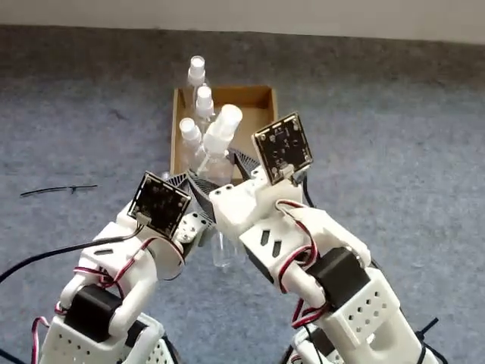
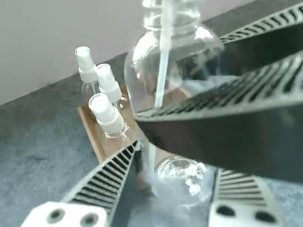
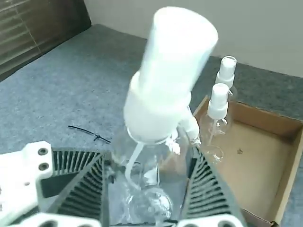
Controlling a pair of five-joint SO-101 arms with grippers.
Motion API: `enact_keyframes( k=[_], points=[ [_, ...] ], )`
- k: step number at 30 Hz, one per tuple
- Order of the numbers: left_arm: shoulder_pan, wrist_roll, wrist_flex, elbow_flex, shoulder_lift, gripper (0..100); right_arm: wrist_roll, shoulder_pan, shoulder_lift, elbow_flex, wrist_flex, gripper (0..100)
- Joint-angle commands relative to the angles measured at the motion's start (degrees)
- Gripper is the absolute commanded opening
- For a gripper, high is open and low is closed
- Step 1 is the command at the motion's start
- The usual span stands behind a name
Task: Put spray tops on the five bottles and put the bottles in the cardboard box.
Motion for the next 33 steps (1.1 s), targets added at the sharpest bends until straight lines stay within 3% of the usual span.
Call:
enact_keyframes(
  k=[1, 10, 16, 22, 26, 33],
  points=[
    [-0.75, 0.44, -2.37, 1.1, -0.04, 14, -0.7, -1.98, -3.65, -3.82, 0.22, 0.5],
    [-0.84, 0.44, -2.2, 1.1, -0.04, 14, -0.44, 1.01, -4.09, -3.91, -0.22, 1.1],
    [-0.75, 0.44, -2.37, 1.1, -0.04, 14, -0.53, 1.54, -4.09, -3.47, -0.22, 11.6],
    [-0.48, 0.44, -2.37, 1.1, -0.04, 14, -0.62, 1.45, -4.18, -3.47, -1.98, 10.8],
    [-0.66, 0.44, -2.2, 1.1, -0.04, 14, -0.35, 1.71, -4.18, -3.38, -4.79, 0.0],
    [-0.57, 0.44, -2.11, 1.1, -0.04, 14, -0.35, 1.8, -4.18, -3.65, -5.85, 1.2]
  ],
)
